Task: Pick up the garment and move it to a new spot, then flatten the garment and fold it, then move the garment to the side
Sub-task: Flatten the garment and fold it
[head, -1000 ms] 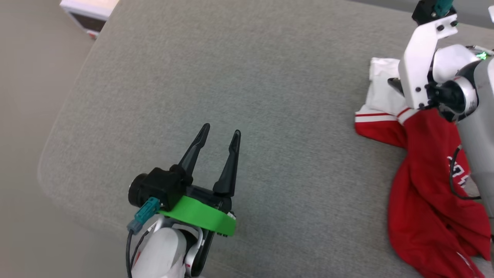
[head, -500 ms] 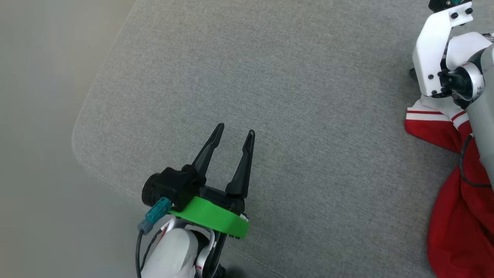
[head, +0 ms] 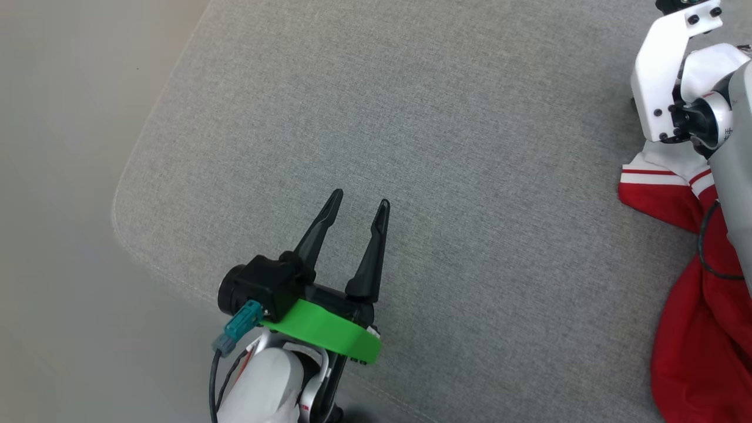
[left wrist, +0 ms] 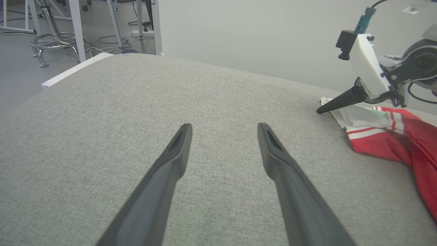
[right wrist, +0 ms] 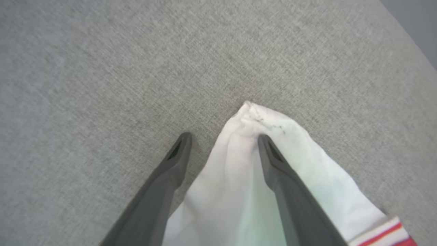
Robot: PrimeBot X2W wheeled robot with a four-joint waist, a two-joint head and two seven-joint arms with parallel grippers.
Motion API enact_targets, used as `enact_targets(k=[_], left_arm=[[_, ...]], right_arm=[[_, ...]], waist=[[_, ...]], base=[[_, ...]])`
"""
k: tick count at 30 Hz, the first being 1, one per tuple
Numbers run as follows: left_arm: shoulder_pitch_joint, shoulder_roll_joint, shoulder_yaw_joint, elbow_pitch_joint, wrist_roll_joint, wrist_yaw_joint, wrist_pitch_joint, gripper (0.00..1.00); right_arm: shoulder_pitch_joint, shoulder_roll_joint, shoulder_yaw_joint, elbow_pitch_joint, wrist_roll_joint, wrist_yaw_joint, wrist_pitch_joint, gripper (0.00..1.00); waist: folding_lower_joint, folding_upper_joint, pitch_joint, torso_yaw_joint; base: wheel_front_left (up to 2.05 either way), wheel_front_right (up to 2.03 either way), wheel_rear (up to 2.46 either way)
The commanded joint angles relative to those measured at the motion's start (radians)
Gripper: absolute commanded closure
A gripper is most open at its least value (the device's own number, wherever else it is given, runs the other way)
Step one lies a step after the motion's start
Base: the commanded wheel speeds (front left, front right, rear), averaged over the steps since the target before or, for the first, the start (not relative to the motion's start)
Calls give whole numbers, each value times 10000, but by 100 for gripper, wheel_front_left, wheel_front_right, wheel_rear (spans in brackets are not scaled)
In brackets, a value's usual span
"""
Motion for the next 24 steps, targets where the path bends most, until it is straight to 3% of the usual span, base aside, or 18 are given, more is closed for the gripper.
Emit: enact_targets(k=[1, 14, 15, 16, 17, 24], left_arm=[[-110, -60, 9, 7, 13, 32, -57, 0], [-38, -60, -71, 0, 16, 0, -57, 0], [-41, -60, -80, -2, 8, 3, -57, 0], [-45, -60, -81, -2, 2, 6, -57, 0], [-49, -60, -74, 2, 0, 4, -57, 0], [-100, -60, 95, 95, 23, 0, -57, 0]], right_arm=[[378, -273, -151, 496, -301, -23, 75, 0], [461, -10, -784, 995, -999, -23, 83, 0], [495, -1, -814, 1043, -1001, -23, 154, 25], [536, 7, -825, 1087, -1008, -23, 242, 76], [561, 9, -823, 1102, -1005, -23, 286, 100], [655, -45, -998, 986, -984, -23, 127, 100]], waist=[[-1, 0, -87, -30], [-1, 0, -115, -54], [-1, 0, -95, -48], [-1, 0, -72, -42], [-1, 0, -56, -40], [-1, 0, -114, -116]], base=[[0, 0, 0], [0, 0, 0], [0, 0, 0], [0, 0, 0], [0, 0, 0], [0, 0, 0]])
